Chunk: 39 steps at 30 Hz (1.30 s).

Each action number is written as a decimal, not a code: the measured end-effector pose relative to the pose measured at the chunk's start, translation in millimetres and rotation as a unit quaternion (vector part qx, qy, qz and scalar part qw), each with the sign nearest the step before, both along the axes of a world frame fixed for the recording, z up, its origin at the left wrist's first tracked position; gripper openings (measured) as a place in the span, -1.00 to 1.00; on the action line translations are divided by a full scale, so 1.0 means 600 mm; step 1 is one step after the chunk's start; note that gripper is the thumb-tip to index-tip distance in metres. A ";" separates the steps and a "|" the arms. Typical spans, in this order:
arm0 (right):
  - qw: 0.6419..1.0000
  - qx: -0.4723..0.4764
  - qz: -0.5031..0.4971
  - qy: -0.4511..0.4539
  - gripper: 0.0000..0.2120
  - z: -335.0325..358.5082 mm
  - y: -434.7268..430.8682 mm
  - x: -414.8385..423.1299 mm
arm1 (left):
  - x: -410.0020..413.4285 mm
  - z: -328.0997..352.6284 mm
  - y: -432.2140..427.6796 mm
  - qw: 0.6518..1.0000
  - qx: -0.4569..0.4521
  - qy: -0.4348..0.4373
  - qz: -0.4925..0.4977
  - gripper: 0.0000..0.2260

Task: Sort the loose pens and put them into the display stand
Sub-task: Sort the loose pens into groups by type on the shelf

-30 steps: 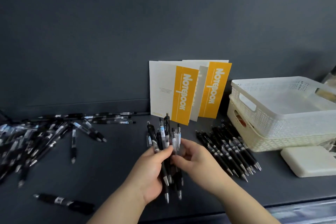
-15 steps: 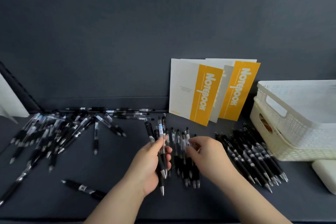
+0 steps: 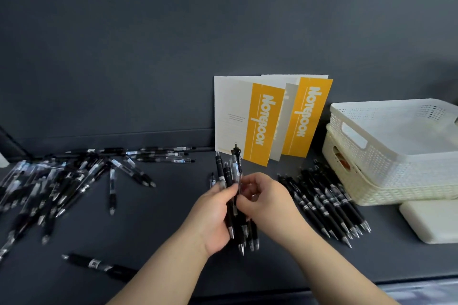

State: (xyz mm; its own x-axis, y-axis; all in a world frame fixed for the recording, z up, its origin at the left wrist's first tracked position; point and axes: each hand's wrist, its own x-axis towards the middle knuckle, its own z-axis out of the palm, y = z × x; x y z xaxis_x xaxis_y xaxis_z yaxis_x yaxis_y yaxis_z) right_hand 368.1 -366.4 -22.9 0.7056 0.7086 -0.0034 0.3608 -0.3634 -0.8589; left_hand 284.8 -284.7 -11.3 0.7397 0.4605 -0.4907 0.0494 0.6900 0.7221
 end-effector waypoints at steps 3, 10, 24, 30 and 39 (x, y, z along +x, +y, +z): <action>1.000 -0.020 -0.001 -0.016 -0.79 -0.002 -0.005 0.005 | 0.004 0.000 -0.003 1.000 0.002 0.002 -0.013 -0.82; 0.999 0.009 0.013 0.042 -0.88 -0.013 -0.021 0.012 | 0.009 -0.001 -0.009 0.999 -0.001 0.000 -0.037 -0.79; 0.933 -0.243 -0.144 -0.222 -0.83 -0.004 -0.150 0.116 | 0.036 0.000 -0.024 0.999 -0.048 -0.003 -0.019 -0.81; 0.996 -0.046 -0.044 -0.068 -0.94 0.013 -0.107 0.040 | 0.042 -0.002 -0.035 0.999 -0.030 -0.004 -0.021 -0.80; 0.998 0.017 0.031 0.045 -0.95 -0.016 -0.053 0.006 | 0.014 0.004 -0.033 0.999 0.042 0.018 -0.002 -0.80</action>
State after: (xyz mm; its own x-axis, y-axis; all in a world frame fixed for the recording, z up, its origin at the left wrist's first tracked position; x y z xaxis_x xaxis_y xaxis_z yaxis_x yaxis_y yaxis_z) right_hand 371.8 -398.4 -32.2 0.6586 0.7515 -0.0398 0.3018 -0.3121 -0.9008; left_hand 293.2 -304.6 -9.0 0.7242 0.4982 -0.4768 0.0786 0.6273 0.7748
